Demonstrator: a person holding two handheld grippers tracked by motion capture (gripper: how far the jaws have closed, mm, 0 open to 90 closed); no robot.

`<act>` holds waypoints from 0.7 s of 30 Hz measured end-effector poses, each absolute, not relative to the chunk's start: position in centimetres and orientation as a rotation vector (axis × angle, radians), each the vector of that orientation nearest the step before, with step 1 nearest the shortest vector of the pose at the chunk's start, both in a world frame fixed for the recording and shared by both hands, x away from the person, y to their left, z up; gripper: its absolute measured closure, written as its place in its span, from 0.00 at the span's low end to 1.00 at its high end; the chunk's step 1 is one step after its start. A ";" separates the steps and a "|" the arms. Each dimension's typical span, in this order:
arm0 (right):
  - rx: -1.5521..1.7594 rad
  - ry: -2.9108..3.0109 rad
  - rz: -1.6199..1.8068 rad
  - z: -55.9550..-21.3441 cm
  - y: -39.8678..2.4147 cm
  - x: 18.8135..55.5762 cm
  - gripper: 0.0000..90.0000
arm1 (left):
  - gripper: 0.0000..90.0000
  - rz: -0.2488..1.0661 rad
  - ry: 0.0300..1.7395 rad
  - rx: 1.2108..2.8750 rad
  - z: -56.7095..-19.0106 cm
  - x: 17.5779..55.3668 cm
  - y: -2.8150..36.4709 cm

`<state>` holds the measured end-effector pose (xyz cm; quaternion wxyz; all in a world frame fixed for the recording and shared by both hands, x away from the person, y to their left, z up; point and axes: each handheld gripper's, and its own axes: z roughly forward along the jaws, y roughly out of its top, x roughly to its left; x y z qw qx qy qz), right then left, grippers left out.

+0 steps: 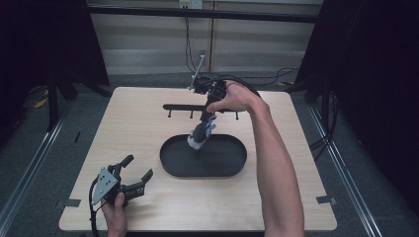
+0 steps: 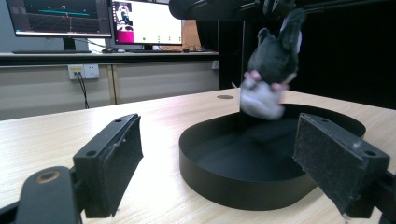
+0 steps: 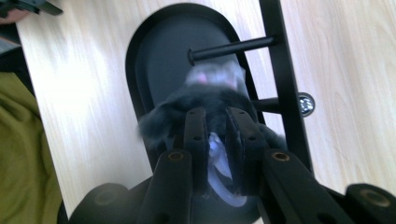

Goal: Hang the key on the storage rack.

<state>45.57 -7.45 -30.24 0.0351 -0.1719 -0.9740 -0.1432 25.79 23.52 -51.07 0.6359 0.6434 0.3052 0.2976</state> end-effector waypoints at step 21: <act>-0.564 -3.001 -0.789 -30.2 -8.1 40.7 0.68 | 0.17 0.681 0.693 1.473 -51.1 25.8 23.5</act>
